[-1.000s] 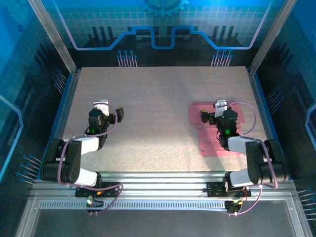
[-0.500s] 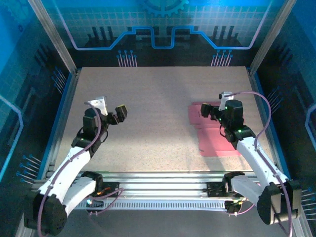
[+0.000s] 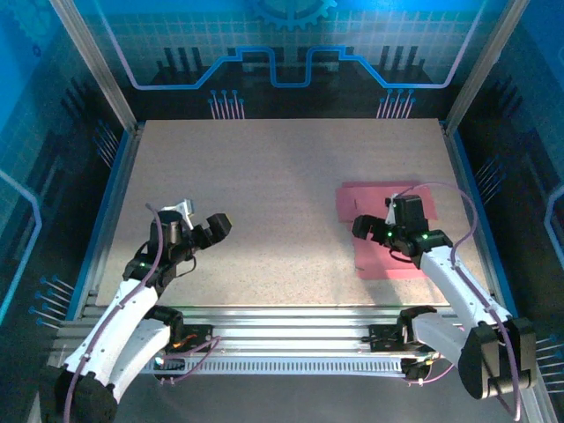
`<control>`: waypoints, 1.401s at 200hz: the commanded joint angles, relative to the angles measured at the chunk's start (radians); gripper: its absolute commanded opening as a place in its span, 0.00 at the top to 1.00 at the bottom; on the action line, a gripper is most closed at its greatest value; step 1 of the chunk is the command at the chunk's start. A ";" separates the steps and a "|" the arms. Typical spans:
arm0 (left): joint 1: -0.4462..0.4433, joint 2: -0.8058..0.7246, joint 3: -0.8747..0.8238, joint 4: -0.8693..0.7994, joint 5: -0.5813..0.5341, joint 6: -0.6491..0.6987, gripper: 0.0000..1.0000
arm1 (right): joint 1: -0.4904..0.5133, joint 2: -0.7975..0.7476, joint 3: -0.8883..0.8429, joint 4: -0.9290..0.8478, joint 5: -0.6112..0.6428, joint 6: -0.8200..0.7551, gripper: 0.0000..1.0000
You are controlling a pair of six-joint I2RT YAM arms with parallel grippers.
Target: Fold the paper box
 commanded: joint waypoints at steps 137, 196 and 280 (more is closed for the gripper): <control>-0.001 0.114 0.083 -0.091 0.137 -0.046 0.01 | 0.352 0.253 -0.077 0.182 -0.005 0.268 0.00; 0.002 0.195 0.195 -0.183 0.105 0.017 0.01 | 0.662 0.476 0.079 0.271 0.043 0.344 0.00; 0.019 0.256 0.269 -0.232 0.187 0.084 0.01 | 0.847 0.427 0.272 0.163 0.153 0.215 0.00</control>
